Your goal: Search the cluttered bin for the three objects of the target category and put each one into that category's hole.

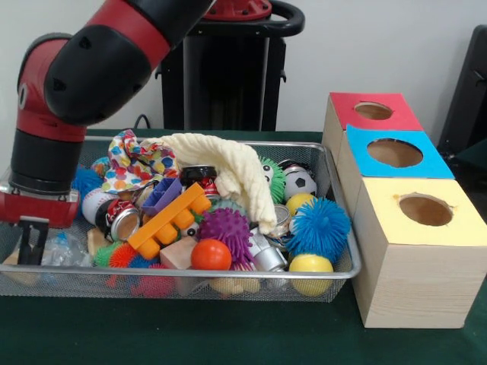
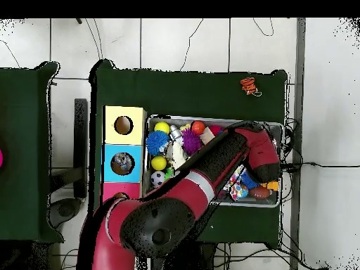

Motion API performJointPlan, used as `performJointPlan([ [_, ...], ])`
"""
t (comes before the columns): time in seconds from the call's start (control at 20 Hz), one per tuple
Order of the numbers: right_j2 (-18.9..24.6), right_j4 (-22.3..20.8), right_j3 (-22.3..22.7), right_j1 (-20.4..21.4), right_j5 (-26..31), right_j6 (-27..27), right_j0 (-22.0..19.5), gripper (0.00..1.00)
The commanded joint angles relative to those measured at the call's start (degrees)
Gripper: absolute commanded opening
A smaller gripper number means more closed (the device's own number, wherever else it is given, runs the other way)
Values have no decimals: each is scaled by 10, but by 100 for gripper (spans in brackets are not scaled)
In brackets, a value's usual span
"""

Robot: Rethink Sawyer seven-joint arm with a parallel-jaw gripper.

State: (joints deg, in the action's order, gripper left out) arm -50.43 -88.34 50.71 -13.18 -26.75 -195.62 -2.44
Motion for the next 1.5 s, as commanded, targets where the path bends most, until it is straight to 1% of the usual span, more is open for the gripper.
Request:
performJointPlan([
  [0.05, 34, -14, -22, -73, -33, -113, -22, 0],
  [0.15, 40, -7, -20, -67, -28, -106, -24, 0],
  [0.25, 79, 33, -10, -32, -12, -43, -41, 0],
  [0.3, 102, 53, -2, -12, -11, 0, -52, 0],
  [0.35, 137, 84, 11, 19, -22, 75, -74, 0],
  [0.45, 208, 161, 47, 78, -84, 251, -131, 0],
  [0.5, 234, 189, 61, 96, -129, 317, -156, 0],
  [0.55, 251, 203, 69, 106, -172, 361, -173, 0],
  [0.65, 265, 219, 69, 107, -218, 400, -189, 0],
  [0.75, 253, 220, 57, 94, -203, 389, -179, 0],
  [0.85, 234, 213, 48, 83, -178, 365, -162, 0],
  [0.95, 219, 202, 43, 75, -177, 367, -148, 0],
  [1.0, 213, 203, 41, 71, -181, 370, -145, 100],
  [1.25, 219, 204, 40, 72, -194, 385, -148, 100],
  [1.5, 212, 191, 37, 68, -185, 368, -140, 100],
])
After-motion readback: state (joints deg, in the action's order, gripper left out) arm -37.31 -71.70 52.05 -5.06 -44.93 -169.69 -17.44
